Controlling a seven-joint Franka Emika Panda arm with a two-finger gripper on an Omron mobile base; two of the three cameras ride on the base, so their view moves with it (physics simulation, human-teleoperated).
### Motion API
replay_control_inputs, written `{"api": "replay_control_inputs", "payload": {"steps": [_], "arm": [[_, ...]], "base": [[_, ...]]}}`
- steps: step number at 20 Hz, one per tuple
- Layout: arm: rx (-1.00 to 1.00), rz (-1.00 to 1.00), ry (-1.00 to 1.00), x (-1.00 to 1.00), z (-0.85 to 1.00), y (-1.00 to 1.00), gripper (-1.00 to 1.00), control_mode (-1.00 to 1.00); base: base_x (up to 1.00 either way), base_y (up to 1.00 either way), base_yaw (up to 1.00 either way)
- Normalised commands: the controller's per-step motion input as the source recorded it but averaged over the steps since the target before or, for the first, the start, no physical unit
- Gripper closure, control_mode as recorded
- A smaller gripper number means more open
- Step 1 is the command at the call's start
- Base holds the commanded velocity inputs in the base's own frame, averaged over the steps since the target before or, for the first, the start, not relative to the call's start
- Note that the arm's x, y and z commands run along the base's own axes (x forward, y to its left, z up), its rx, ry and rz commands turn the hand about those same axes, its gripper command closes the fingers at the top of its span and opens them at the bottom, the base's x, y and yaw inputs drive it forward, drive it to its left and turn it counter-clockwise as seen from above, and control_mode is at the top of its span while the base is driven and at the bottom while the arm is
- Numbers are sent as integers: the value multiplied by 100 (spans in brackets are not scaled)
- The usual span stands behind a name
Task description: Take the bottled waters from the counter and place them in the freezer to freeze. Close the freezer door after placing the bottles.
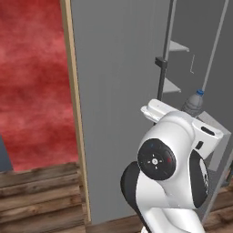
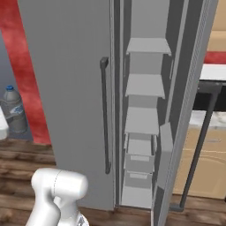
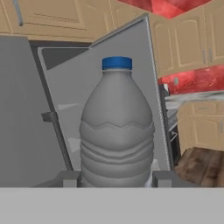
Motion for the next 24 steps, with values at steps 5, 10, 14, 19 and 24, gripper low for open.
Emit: {"api": "replay_control_inputs", "payload": {"steps": [5,10,14,19,24], "arm": [[0,0,0,0,0,0,100,100],[0,0,0,0,0,0,100,100],[0,0,0,0,0,0,100,100],[0,0,0,0,0,0,100,100],[0,0,0,0,0,0,100,100]], "base": [[29,-31,7],[27,-35,7],[27,-33,7],[26,-28,5],[26,-35,1]]}}
